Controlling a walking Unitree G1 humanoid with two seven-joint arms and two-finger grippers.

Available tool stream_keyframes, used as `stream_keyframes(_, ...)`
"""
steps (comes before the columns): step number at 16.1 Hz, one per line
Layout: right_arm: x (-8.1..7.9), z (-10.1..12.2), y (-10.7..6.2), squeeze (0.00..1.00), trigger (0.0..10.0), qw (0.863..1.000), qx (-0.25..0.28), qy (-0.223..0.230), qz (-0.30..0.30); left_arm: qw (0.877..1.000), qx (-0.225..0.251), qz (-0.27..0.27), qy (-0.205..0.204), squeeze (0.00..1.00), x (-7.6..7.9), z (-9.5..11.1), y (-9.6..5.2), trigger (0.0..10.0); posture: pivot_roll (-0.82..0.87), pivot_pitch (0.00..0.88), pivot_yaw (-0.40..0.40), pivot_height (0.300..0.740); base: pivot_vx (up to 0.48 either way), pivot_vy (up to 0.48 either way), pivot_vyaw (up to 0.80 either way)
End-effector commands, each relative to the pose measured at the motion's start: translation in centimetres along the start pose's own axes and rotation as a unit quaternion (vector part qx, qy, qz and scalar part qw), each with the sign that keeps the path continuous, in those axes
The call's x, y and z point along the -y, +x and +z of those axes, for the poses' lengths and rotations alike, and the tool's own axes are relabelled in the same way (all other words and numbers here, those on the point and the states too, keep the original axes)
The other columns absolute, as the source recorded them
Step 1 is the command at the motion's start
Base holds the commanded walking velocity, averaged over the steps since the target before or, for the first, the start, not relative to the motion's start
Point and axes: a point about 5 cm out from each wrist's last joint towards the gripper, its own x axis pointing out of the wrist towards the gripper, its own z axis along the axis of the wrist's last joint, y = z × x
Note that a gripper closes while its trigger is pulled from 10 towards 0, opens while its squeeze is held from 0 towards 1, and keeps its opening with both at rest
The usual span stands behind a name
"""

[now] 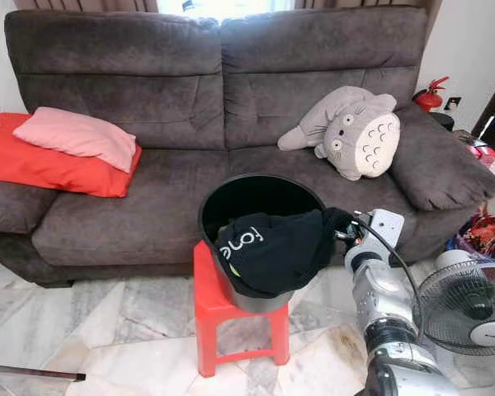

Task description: Hang hanger

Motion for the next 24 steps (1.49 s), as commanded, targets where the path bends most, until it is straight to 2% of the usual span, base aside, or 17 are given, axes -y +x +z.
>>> stream_keyframes(1,-0.2,0.0,0.0,1.00,10.0,1.000,0.000,0.015,-0.004,1.000,-0.011,0.002,0.003,0.00,0.0,-0.6,-0.1,10.0,-0.08,0.026,0.037,0.740,0.000,0.000,0.00)
stream_keyframes(3,-0.5,-1.1,-0.3,1.00,10.0,1.000,-0.003,0.025,-0.002,1.000,-0.011,-0.001,0.003,0.00,0.3,-0.5,0.0,10.0,-0.08,0.030,0.035,0.740,0.000,0.000,0.00)
stream_keyframes(4,-0.6,-1.7,-0.6,0.94,10.0,1.000,-0.002,0.028,-0.001,1.000,-0.012,-0.002,0.003,0.00,0.5,-0.5,0.0,10.0,-0.08,0.031,0.034,0.740,0.000,0.000,0.00)
stream_keyframes(5,-0.7,-2.2,-0.9,0.37,10.0,1.000,-0.001,0.029,-0.001,1.000,-0.012,-0.002,0.003,0.00,0.5,-0.5,0.0,10.0,-0.08,0.031,0.031,0.740,0.000,0.000,0.00)
stream_keyframes(6,-0.7,-2.5,-1.1,0.37,10.0,1.000,-0.001,0.027,0.000,1.000,-0.012,-0.003,0.003,0.00,0.6,-0.5,0.0,10.0,-0.08,0.032,0.031,0.740,0.000,0.000,0.00)
stream_keyframes(7,-0.5,-3.4,-1.7,0.00,10.0,1.000,-0.006,0.015,-0.006,1.000,-0.012,-0.003,0.003,0.00,0.6,-0.6,0.0,10.0,-0.09,0.033,0.027,0.740,0.000,0.000,0.00)
stream_keyframes(10,0.0,-5.5,-3.5,0.00,10.0,1.000,-0.013,-0.008,-0.017,1.000,-0.014,-0.003,0.003,0.00,0.6,-0.7,-0.1,10.0,-0.09,0.034,0.023,0.740,0.000,0.000,0.00)
stream_keyframes(12,-0.2,-6.0,-4.9,0.00,10.0,0.998,0.013,-0.064,-0.005,1.000,-0.015,-0.003,0.002,0.00,0.6,-0.9,-0.1,10.0,-0.09,0.035,0.020,0.740,0.000,0.000,0.00)
stream_keyframes(13,-0.5,-5.8,-5.5,0.00,10.0,0.996,0.031,-0.087,0.006,1.000,-0.015,-0.003,0.001,0.00,0.7,-1.0,-0.1,10.0,-0.09,0.033,0.020,0.740,0.000,0.000,0.00)
stream_keyframes(14,-1.6,-4.4,-6.6,0.00,10.0,0.988,0.105,-0.108,0.041,1.000,-0.012,0.000,-0.003,0.00,0.9,-1.1,-0.1,10.0,-0.09,0.034,0.020,0.740,0.000,0.000,0.00)
stream_keyframes(15,-2.0,-3.7,-7.1,0.00,10.0,0.983,0.131,-0.114,0.052,1.000,-0.010,0.003,-0.003,0.00,0.9,-1.2,-0.2,10.0,-0.09,0.034,0.020,0.740,0.000,0.000,0.00)
stream_keyframes(16,-2.9,-2.4,-8.3,0.00,10.0,0.975,0.182,-0.104,0.071,0.998,0.014,0.026,-0.060,0.00,0.2,-0.5,-0.1,10.0,-0.10,0.033,0.021,0.740,0.000,0.000,0.00)
stream_keyframes(18,-3.3,-1.8,-9.3,0.00,10.0,0.969,0.206,-0.111,0.081,0.990,0.044,0.051,-0.123,0.00,-1.0,0.5,-0.1,10.0,-0.09,0.030,0.019,0.740,0.000,0.000,0.00)
stream_keyframes(20,-3.5,-1.4,-10.0,0.00,10.0,0.968,0.215,-0.101,0.080,0.986,0.057,0.055,-0.148,0.00,-1.6,1.0,-0.1,10.0,-0.09,0.029,0.020,0.740,0.000,0.000,0.00)
stream_keyframes(22,-3.3,-1.2,-10.1,0.00,10.0,0.973,0.208,-0.078,0.068,0.982,0.069,0.052,-0.166,0.00,-1.9,1.1,-0.2,10.0,-0.10,0.024,0.025,0.740,0.000,0.000,0.00)
stream_keyframes(24,-3.2,-1.0,-10.1,0.00,10.0,0.974,0.209,-0.064,0.059,0.982,0.076,0.051,-0.167,0.00,-2.0,1.2,-0.2,10.0,-0.09,0.018,0.026,0.740,0.000,0.000,0.00)
